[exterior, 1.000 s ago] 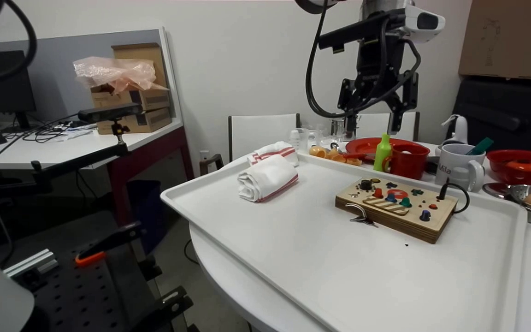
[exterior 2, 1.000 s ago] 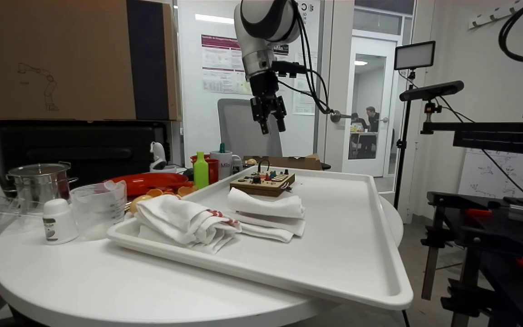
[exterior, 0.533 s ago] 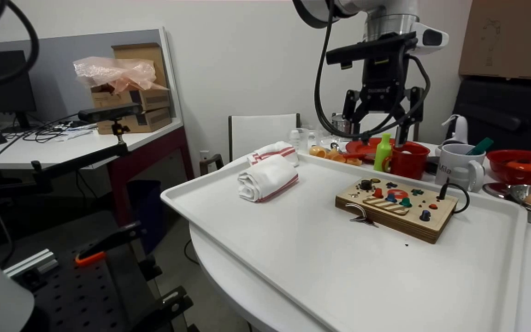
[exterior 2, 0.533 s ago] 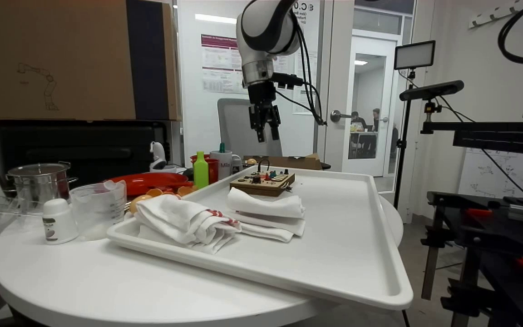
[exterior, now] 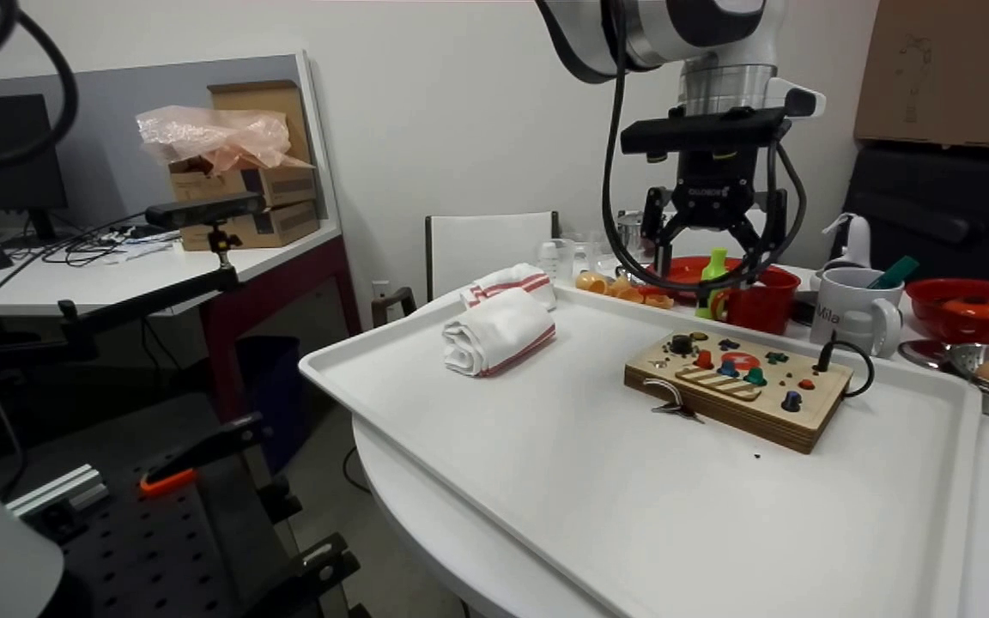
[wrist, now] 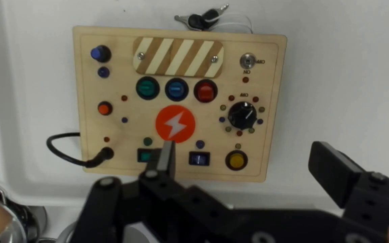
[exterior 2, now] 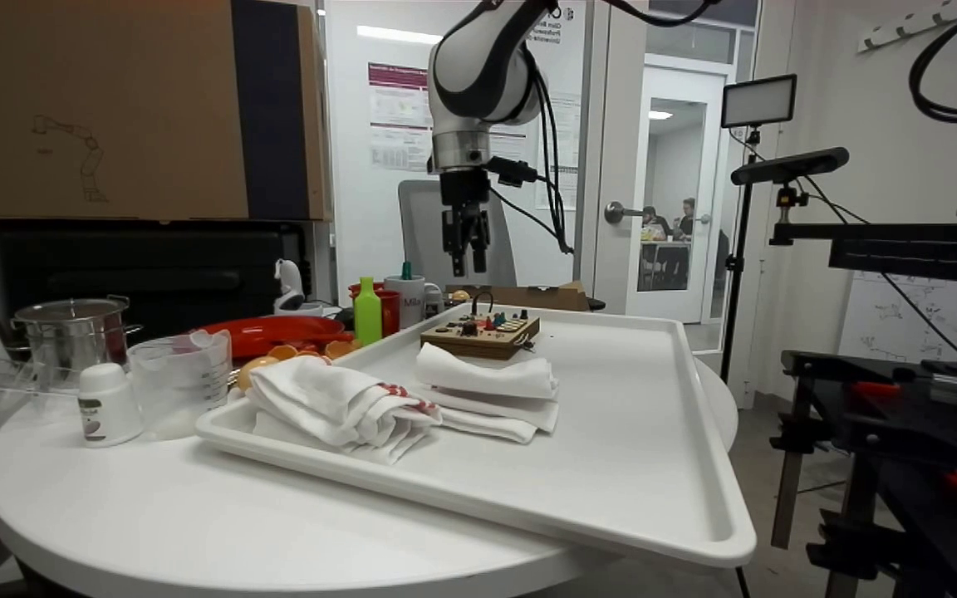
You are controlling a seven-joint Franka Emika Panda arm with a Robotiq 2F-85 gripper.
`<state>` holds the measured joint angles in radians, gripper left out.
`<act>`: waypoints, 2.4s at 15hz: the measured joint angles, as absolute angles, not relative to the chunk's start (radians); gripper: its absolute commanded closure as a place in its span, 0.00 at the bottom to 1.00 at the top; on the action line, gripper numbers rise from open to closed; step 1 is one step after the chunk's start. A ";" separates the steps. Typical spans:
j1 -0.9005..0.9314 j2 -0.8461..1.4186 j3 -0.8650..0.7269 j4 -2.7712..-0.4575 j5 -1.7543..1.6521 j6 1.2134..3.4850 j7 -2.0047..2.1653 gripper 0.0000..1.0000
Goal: Switch on the switch on the board
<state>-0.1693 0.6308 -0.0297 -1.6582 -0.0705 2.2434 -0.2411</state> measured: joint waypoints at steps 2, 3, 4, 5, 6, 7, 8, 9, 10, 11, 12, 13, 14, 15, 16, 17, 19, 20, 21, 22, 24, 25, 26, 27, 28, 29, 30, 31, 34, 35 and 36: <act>-0.169 0.643 -0.016 -1.641 -0.070 2.244 -0.263 0.00; -0.169 0.650 -0.012 -1.633 -0.070 2.243 -0.270 0.00; -0.168 0.658 -0.008 -1.626 -0.070 2.242 -0.275 0.00; -0.168 0.667 -0.006 -1.618 -0.069 2.240 -0.277 0.00; -0.168 0.677 -0.005 -1.609 -0.069 2.239 -0.279 0.00; -0.170 0.687 -0.003 -1.600 -0.066 2.238 -0.283 0.00; -0.171 0.697 -0.001 -1.590 -0.063 2.238 -0.289 0.00; -0.172 0.707 0.001 -1.578 -0.062 2.238 -0.294 0.00; -0.172 0.716 0.001 -1.566 -0.061 2.238 -0.296 0.00; -0.172 0.724 0.002 -1.554 -0.060 2.238 -0.297 0.00; -0.172 0.731 0.003 -1.543 -0.060 2.238 -0.297 0.00; -0.172 0.737 0.003 -1.534 -0.059 2.238 -0.297 0.00; -0.173 0.740 0.004 -1.529 -0.059 2.237 -0.297 0.00; -0.174 0.741 0.004 -1.527 -0.059 2.237 -0.297 0.00; -0.174 0.741 0.004 -1.526 -0.059 2.237 -0.298 0.00; -0.175 0.741 0.004 -1.526 -0.058 2.237 -0.298 0.00; -0.174 0.741 0.003 -1.528 -0.059 2.240 -0.298 0.00; -0.173 0.741 0.003 -1.531 -0.059 2.239 -0.298 0.00; -0.173 0.744 0.003 -1.533 -0.059 2.238 -0.298 0.00; -0.173 0.748 0.003 -1.533 -0.059 2.237 -0.298 0.00; -0.172 0.760 0.004 -1.532 -0.059 2.238 -0.297 0.00; -0.171 0.766 0.004 -1.532 -0.059 2.238 -0.297 0.17; -0.171 0.770 0.004 -1.532 -0.059 2.238 -0.297 0.26; -0.171 0.774 0.004 -1.532 -0.059 2.239 -0.296 0.34; -0.171 0.777 0.004 -1.531 -0.059 2.240 -0.295 0.41; -0.171 0.780 0.004 -1.529 -0.059 2.240 -0.294 0.48; -0.171 0.782 0.004 -1.527 -0.059 2.241 -0.293 0.57; -0.171 0.784 0.004 -1.525 -0.059 2.241 -0.293 0.63; -0.171 0.785 0.004 -1.521 -0.059 2.242 -0.291 0.87; -0.171 0.785 0.004 -1.519 -0.059 2.242 -0.290 0.94; -0.171 0.785 0.004 -1.518 -0.059 2.242 -0.290 0.99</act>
